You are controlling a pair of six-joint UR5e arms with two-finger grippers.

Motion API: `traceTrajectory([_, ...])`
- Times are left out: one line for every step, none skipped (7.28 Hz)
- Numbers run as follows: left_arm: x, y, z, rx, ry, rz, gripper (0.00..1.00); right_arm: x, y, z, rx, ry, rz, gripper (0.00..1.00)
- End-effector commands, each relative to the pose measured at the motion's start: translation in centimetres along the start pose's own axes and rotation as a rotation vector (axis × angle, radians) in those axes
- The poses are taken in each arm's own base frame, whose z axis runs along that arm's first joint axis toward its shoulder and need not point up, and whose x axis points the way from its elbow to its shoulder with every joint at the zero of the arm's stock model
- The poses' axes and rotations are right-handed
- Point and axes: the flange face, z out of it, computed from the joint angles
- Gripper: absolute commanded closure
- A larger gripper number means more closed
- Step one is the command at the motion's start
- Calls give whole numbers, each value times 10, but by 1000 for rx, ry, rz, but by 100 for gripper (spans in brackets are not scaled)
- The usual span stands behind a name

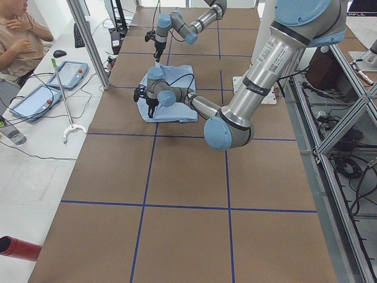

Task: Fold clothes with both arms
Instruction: 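Lift the hem with both grippers and fold it toward the collar, then release the hem and move the left gripper to the folded shirt's side edge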

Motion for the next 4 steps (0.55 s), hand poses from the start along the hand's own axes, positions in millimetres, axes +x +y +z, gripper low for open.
traceTrajectory([1, -1, -5, 13, 20, 5, 76, -1, 0, 2, 1, -5, -2, 49])
traceTrajectory([-3, 4, -14, 31, 56, 19, 19, -3, -1, -1, 8, -27, -5, 0])
traceTrajectory([0, 14, -39, 53, 96, 36, 0, -1, -12, -9, 15, -57, -35, 0])
traceTrajectory([-7, 39, -63, 9, 160, 52, 0, 3, -17, -12, 8, -62, -64, 0])
